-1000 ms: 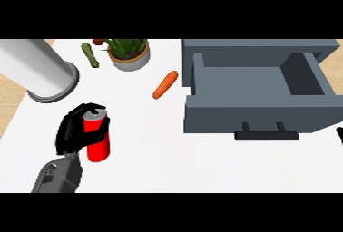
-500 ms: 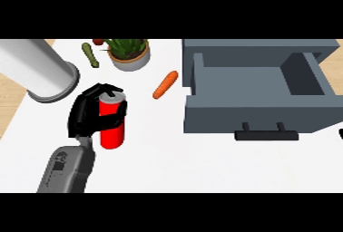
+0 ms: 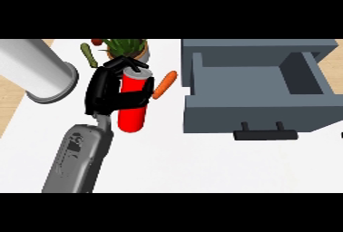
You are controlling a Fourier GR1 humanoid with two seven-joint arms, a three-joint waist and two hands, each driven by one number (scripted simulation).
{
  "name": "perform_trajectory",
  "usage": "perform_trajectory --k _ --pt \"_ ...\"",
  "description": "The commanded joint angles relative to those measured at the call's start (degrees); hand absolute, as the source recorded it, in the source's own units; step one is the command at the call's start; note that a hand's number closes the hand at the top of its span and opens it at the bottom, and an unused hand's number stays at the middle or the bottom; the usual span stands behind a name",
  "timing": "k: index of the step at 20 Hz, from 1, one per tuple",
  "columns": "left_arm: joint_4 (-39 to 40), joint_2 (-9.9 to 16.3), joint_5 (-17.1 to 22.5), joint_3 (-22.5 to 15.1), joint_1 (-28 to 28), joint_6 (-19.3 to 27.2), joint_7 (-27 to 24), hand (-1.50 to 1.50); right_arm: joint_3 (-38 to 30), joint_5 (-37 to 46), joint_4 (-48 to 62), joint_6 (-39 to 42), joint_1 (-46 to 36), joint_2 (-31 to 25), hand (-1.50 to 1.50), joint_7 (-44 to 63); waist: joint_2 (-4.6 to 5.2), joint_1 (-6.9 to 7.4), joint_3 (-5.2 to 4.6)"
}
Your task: Pick up the can, place it into the drawer and close the drawer
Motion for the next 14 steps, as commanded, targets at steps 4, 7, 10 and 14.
perform_trajectory --k 4,7,10,14 --pt "0.57 -0.29 -1.99 -4.83 -9.69 5.9 8.53 1.5 0.93 -0.96 -5.11 -0.53 3.28 0.45 -1.5 2.45 0.0 -0.19 0.0" --pt "7.51 -0.29 -1.15 -5.51 -16.78 7.78 6.21 1.5 -0.07 1.37 -0.51 -0.34 -1.84 0.13 -1.5 0.34 0.17 -0.32 0.0" --pt "9.16 -0.29 -0.75 -7.03 -25.02 10.99 10.94 1.5 -0.95 -0.3 -1.48 -0.72 -2.85 -1.3 -1.5 4.75 0.13 -0.46 0.0" --pt "16.22 -0.29 2.07 -7.77 -34.01 15.98 12.54 1.5 -2.3 -0.51 3.52 1.82 -0.84 -0.74 -1.5 -3.06 0.27 -1.16 0.05"
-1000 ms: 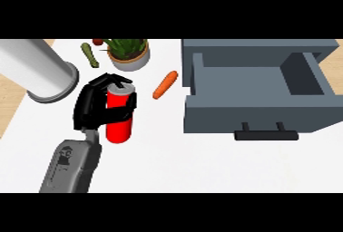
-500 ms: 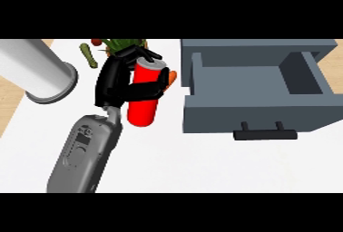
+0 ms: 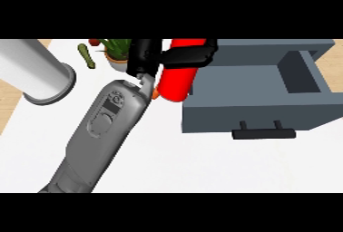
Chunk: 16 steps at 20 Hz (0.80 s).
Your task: Pick up the can, place it into the drawer and close the drawer
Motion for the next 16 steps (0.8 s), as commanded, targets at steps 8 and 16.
perform_trajectory --k 8,16 --pt "18.35 -0.02 6.6 -2.81 -18.81 7.28 -0.32 1.5 1.07 2.18 3.2 -2.26 -5.7 0.39 -1.5 1.71 0.29 -0.55 0.02" --pt "30.59 -0.02 13.61 -5.19 -26.15 9.24 -4.71 1.5 1.19 2.23 2.76 -1.84 -6.16 -0.55 -1.5 2.19 0.49 -1.57 0.04"
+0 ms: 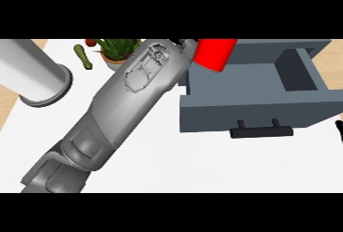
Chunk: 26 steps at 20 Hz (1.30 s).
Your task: Pick up the can, place it into the drawer and close the drawer
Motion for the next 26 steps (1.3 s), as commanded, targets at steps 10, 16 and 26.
perform_trajectory --k 10,16,26 --pt "14.83 0.0 10.47 -6.17 -6.73 0.28 -6.57 1.5 -2.85 -2.74 1.56 1.84 -0.73 -2.08 -1.5 -0.83 0.34 -1.65 0.06" --pt "19.64 0.0 12.76 -11.21 -9.11 3.79 -7.91 1.5 -1.24 -1.62 2.7 1.7 -3.14 -2.43 -1.5 0.15 0.74 -3.2 0.12" --pt "21.91 0.0 16.28 -17.59 -5.78 6.54 -12.82 1.5 0.74 -0.51 0.84 0.58 -4.74 -1.83 -1.5 2.88 0.94 -4.22 0.09"
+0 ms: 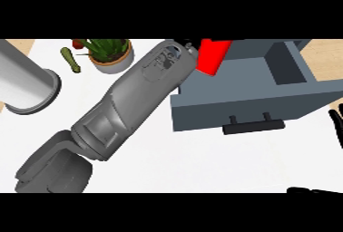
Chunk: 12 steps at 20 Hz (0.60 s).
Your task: Pick up the can, place it into the drawer and close the drawer
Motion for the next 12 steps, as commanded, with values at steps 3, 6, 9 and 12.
perform_trajectory --k 3,6,9,12 --pt "3.29 -0.01 1.17 -3.1 0.15 0.24 -2.9 1.5 0.14 -0.31 1.82 0.23 -0.67 0.64 -1.5 -2.34 0.47 -0.92 0.05" --pt "2.77 -0.01 1.79 -5.36 -1.11 2.63 -1.96 1.5 0.6 0.25 1.58 -0.72 -4.22 -0.67 -1.5 1.34 0.71 -1.86 0.04" --pt "3.88 -0.01 3.05 -5.76 1.14 2.19 -2.61 -1.5 0.02 0.01 0.31 -0.77 -2.6 -0.16 -1.5 0.12 0.37 -1.27 0.0" --pt "3.55 -0.01 3.85 -6.82 3.21 6.47 -4.73 -1.5 0.1 0.52 1.79 -0.54 -5.23 -1.78 -1.5 1.48 0.86 -2.24 0.0"
